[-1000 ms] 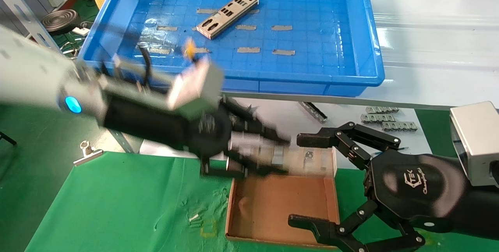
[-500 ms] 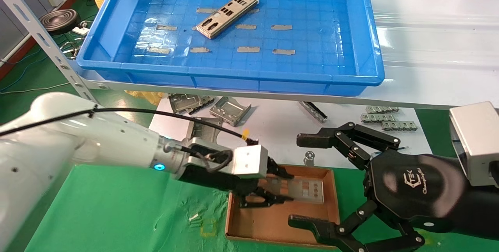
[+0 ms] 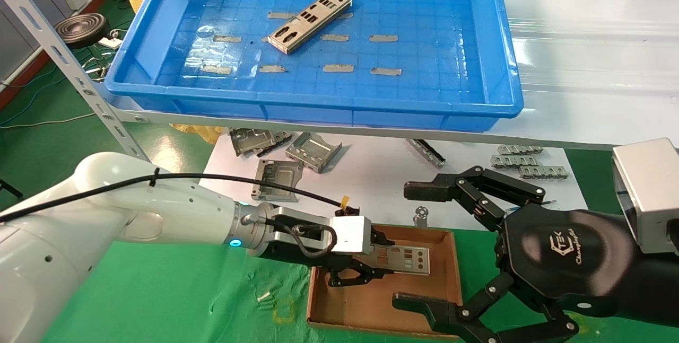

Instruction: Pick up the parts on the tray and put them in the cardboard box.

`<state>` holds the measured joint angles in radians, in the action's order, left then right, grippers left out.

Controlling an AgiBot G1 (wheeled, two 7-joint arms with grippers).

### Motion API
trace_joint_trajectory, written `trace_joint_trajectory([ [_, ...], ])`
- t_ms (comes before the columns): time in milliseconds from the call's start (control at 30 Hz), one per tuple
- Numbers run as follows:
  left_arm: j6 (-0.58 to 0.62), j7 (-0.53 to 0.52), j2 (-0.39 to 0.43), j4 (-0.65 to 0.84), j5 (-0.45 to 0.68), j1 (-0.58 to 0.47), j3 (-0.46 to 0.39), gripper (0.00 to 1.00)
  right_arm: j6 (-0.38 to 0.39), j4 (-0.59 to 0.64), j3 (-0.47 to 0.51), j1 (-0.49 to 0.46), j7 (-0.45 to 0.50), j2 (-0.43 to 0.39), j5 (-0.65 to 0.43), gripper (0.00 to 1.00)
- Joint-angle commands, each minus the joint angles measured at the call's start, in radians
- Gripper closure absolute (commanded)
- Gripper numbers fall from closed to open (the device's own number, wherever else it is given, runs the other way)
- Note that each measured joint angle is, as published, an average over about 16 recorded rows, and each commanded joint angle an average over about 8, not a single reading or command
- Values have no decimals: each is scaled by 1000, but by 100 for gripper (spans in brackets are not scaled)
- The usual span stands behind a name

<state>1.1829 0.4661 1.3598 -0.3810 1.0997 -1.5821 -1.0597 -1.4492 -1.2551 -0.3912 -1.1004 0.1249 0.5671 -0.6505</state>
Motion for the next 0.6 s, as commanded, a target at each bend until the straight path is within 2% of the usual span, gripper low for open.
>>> trace_joint_trajectory([
  [33,-19,-3,0,-5,-1,4,-10,0,0,0,0,0,0,0,0,0],
  [600,-25,-28,-6,-14,-64,-12,-60,0,0,0,0,0,0,0,0,0],
])
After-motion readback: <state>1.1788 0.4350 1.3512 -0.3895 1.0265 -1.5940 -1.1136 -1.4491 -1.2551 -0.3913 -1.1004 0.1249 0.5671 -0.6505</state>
